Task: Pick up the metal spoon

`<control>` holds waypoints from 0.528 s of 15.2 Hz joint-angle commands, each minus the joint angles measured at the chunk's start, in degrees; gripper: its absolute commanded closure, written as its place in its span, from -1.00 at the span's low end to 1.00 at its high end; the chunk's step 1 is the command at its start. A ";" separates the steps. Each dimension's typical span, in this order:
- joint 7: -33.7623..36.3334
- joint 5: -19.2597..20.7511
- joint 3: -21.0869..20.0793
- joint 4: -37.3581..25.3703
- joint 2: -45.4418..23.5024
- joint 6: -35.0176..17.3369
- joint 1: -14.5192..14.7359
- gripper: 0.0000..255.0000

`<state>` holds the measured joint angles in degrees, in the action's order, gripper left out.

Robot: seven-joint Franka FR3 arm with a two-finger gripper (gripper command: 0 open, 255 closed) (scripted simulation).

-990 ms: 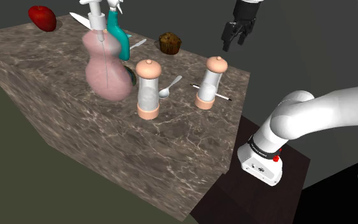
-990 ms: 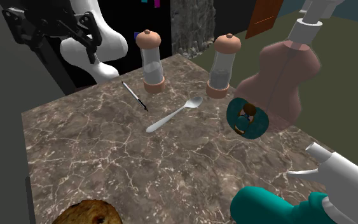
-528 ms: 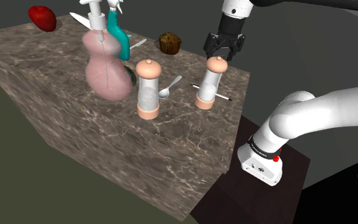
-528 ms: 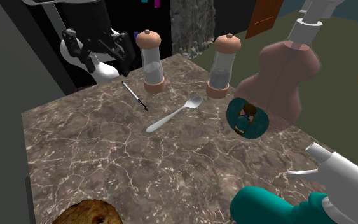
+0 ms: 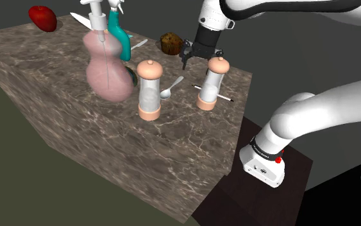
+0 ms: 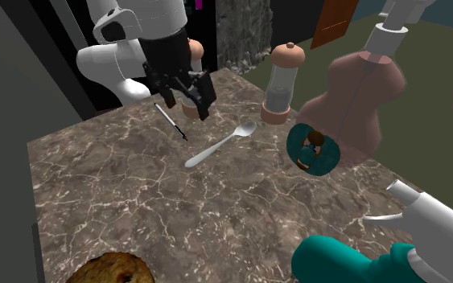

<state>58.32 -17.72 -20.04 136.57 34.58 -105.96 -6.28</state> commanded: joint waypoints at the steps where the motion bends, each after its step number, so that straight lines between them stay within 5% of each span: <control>1: 6.79 -2.42 -2.56 -0.24 -2.40 -3.85 -0.99 -1.00; 5: 19.09 -5.25 -7.48 -2.53 -8.56 -11.29 -3.53 -1.00; 8: 18.73 -5.62 -7.96 -0.69 -9.15 -13.68 -3.40 -1.00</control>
<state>76.86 -23.13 -27.81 135.31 25.75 -118.65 -9.61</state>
